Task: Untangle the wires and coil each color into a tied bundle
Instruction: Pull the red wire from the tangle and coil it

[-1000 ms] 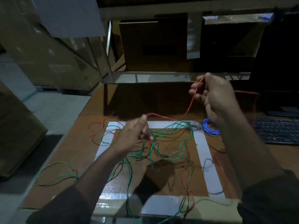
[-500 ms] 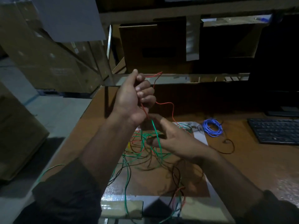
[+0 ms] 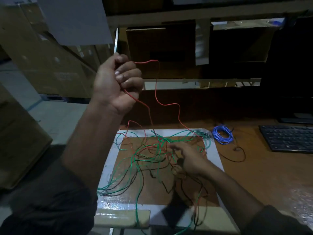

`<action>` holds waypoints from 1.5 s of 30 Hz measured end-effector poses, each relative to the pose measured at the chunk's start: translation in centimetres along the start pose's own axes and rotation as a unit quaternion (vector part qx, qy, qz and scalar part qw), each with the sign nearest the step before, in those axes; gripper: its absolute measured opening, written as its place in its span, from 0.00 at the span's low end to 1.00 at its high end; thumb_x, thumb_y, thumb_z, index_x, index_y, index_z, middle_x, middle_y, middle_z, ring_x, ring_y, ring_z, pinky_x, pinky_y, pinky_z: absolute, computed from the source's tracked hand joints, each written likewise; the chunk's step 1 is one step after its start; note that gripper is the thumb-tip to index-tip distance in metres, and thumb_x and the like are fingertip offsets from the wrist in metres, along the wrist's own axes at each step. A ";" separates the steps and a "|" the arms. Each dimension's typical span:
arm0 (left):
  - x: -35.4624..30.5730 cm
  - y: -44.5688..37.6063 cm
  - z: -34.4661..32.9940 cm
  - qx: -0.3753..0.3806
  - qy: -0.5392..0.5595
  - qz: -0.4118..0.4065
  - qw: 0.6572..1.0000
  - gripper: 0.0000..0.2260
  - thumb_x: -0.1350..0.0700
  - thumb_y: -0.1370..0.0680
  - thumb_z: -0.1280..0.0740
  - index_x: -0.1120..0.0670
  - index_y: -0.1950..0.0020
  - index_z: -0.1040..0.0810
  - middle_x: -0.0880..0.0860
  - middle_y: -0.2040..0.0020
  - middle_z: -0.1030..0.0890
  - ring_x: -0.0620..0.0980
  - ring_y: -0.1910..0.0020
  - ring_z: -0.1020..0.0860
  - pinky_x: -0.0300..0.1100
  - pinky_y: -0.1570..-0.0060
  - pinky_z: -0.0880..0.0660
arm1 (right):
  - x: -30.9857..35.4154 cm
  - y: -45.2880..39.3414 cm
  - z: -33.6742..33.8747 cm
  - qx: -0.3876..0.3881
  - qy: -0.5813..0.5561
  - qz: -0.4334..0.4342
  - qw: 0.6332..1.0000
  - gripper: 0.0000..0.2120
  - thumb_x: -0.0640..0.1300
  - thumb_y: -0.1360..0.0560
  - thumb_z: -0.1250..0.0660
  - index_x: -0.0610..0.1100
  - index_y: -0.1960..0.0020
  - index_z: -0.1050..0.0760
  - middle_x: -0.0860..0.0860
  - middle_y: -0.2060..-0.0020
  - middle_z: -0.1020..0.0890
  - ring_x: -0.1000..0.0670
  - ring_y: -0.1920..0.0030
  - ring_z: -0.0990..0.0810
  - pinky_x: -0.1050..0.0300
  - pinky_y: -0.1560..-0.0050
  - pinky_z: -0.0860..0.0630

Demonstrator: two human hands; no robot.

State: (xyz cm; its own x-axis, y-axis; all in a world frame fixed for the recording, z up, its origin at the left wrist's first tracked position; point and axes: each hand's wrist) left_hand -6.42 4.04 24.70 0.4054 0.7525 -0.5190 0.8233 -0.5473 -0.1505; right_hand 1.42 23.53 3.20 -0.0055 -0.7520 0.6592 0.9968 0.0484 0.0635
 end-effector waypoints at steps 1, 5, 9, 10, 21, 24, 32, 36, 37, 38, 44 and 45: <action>0.1 0.0 0.2 -0.012 0.007 -0.002 1.000 0.21 0.52 0.12 0.47 0.53 0.64 0.30 0.46 0.78 0.35 0.41 0.82 0.36 0.33 0.84 0.39 | 0.1 -0.3 0.5 -0.028 -0.004 -0.006 1.000 0.33 0.26 0.29 0.38 0.51 0.29 0.26 0.52 0.32 0.26 0.50 0.29 0.28 0.55 0.32 0.28; 0.5 -0.1 0.7 -0.046 0.051 0.001 0.998 0.21 0.55 0.13 0.46 0.54 0.66 0.32 0.47 0.79 0.36 0.41 0.83 0.37 0.33 0.85 0.40 | 2.5 0.4 3.4 -0.113 -0.176 0.051 0.977 0.26 0.33 0.22 0.35 0.56 0.29 0.28 0.58 0.35 0.24 0.56 0.40 0.21 0.53 0.39 0.21; 1.3 -0.3 0.4 -0.057 0.083 0.008 0.995 0.21 0.57 0.13 0.47 0.55 0.66 0.32 0.47 0.79 0.36 0.42 0.84 0.37 0.34 0.85 0.39 | 6.1 1.1 2.9 0.038 -0.135 0.093 0.986 0.20 0.50 0.20 0.31 0.51 0.29 0.28 0.57 0.36 0.22 0.64 0.42 0.23 0.66 0.40 0.27; 1.3 -0.4 0.3 -0.060 0.091 0.005 0.994 0.21 0.57 0.13 0.47 0.55 0.66 0.32 0.48 0.79 0.36 0.43 0.84 0.37 0.34 0.85 0.39 | 6.7 1.0 2.3 0.057 -0.127 0.112 0.984 0.16 0.49 0.20 0.32 0.49 0.32 0.24 0.57 0.38 0.20 0.65 0.45 0.23 0.67 0.42 0.28; 2.1 0.3 -0.7 -0.104 0.121 -0.027 0.987 0.17 0.60 0.16 0.44 0.56 0.66 0.32 0.48 0.77 0.36 0.43 0.83 0.38 0.34 0.84 0.39 | 7.6 -0.3 0.3 -0.086 -0.162 0.063 0.981 0.26 0.57 0.28 0.24 0.52 0.36 0.31 0.52 0.44 0.24 0.55 0.53 0.20 0.57 0.56 0.22; 2.3 0.2 -1.4 -0.079 0.110 -0.025 0.991 0.16 0.59 0.16 0.44 0.56 0.64 0.32 0.48 0.77 0.36 0.43 0.83 0.37 0.34 0.84 0.38 | 7.8 -1.2 -1.6 0.030 -0.101 0.059 0.993 0.14 0.49 0.21 0.29 0.45 0.39 0.25 0.53 0.57 0.20 0.61 0.64 0.24 0.62 0.60 0.26; 3.3 -0.4 5.1 -0.103 -0.306 -0.006 0.946 0.32 0.32 0.17 0.50 0.57 0.47 0.21 0.56 0.51 0.14 0.51 0.53 0.15 0.47 0.55 0.19 | 11.5 1.1 2.4 -0.067 -0.348 0.092 0.931 0.15 0.46 0.13 0.47 0.44 0.56 0.29 0.53 0.72 0.28 0.54 0.75 0.32 0.60 0.76 0.31; 7.6 2.5 7.2 0.006 -0.430 0.096 0.898 0.36 0.30 0.18 0.55 0.52 0.60 0.17 0.53 0.65 0.19 0.50 0.64 0.19 0.53 0.48 0.25 | 13.8 1.2 7.6 -0.111 -0.413 0.128 0.895 0.15 0.47 0.13 0.49 0.42 0.53 0.31 0.51 0.71 0.30 0.52 0.75 0.32 0.61 0.77 0.33; 8.6 3.4 7.6 0.017 -0.436 0.106 0.894 0.35 0.30 0.19 0.55 0.51 0.61 0.17 0.54 0.65 0.19 0.53 0.62 0.19 0.54 0.44 0.26 | 14.0 0.9 8.5 -0.124 -0.432 0.120 0.885 0.15 0.48 0.13 0.49 0.44 0.53 0.31 0.52 0.71 0.31 0.54 0.74 0.33 0.61 0.77 0.35; 9.6 4.2 8.3 0.035 -0.453 0.109 0.884 0.35 0.30 0.19 0.53 0.51 0.58 0.16 0.55 0.65 0.18 0.55 0.60 0.19 0.52 0.45 0.25 | 13.9 0.4 9.2 -0.141 -0.444 0.116 0.877 0.15 0.49 0.13 0.50 0.45 0.54 0.32 0.53 0.71 0.32 0.55 0.74 0.34 0.62 0.77 0.36; 11.8 5.2 14.1 0.043 -0.686 0.010 0.727 0.09 0.53 0.17 0.34 0.57 0.53 0.21 0.51 0.63 0.17 0.48 0.65 0.20 0.45 0.58 0.23 | 13.6 -0.8 10.9 -0.178 -0.494 0.131 0.841 0.16 0.48 0.13 0.50 0.46 0.57 0.32 0.55 0.72 0.34 0.60 0.73 0.36 0.67 0.75 0.38; 11.7 4.8 15.3 0.020 -0.713 0.008 0.701 0.09 0.52 0.17 0.34 0.55 0.53 0.21 0.52 0.62 0.16 0.50 0.63 0.19 0.51 0.55 0.21 | 13.9 -0.4 11.0 -0.175 -0.505 0.133 0.835 0.16 0.48 0.12 0.50 0.46 0.57 0.33 0.55 0.72 0.34 0.59 0.74 0.37 0.67 0.75 0.39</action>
State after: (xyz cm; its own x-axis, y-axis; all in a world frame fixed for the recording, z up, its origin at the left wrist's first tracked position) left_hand -3.81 4.63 5.03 -0.4187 -0.3696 -0.8295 0.7997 -0.5829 -0.1439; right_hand 0.04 20.27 20.54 0.3317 0.2001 0.9219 0.9348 -0.2017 -0.2925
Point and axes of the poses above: each hand's wrist, its own y-axis away from the middle knuckle, its own z-axis out of the back of the hand, x = y × z
